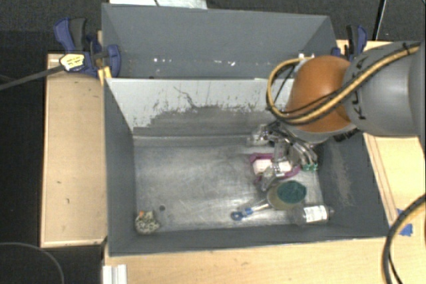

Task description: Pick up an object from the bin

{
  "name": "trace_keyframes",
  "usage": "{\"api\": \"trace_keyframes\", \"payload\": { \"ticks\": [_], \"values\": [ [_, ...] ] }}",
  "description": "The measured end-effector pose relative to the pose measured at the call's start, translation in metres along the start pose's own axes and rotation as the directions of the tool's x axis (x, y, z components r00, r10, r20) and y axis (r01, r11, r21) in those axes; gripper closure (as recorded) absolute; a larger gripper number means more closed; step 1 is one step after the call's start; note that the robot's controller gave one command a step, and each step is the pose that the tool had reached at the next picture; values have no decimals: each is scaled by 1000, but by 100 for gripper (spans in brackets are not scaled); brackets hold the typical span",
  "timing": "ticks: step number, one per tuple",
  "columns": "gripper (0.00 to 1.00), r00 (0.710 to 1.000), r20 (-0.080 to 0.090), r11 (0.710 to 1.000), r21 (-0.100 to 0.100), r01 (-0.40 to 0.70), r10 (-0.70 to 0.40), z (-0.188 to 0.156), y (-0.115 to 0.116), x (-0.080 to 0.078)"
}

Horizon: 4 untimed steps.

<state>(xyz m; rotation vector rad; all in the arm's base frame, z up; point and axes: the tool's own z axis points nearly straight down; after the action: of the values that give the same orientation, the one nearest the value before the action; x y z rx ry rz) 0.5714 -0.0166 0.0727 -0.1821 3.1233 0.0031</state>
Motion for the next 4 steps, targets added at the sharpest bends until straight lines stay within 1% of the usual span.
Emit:
{"api": "trace_keyframes", "payload": {
  "ticks": [1,2,3,4],
  "values": [
    [100,1000,7,1000,2,1,-1,-3,0,-2],
    [0,1000,-2,1000,1,1,-1,-1,0,0],
    [100,1000,6,1000,2,0,0,-3,0,-2],
    [100,1000,-3,1000,2,21,-21,-148,15,1]
  ]
}}
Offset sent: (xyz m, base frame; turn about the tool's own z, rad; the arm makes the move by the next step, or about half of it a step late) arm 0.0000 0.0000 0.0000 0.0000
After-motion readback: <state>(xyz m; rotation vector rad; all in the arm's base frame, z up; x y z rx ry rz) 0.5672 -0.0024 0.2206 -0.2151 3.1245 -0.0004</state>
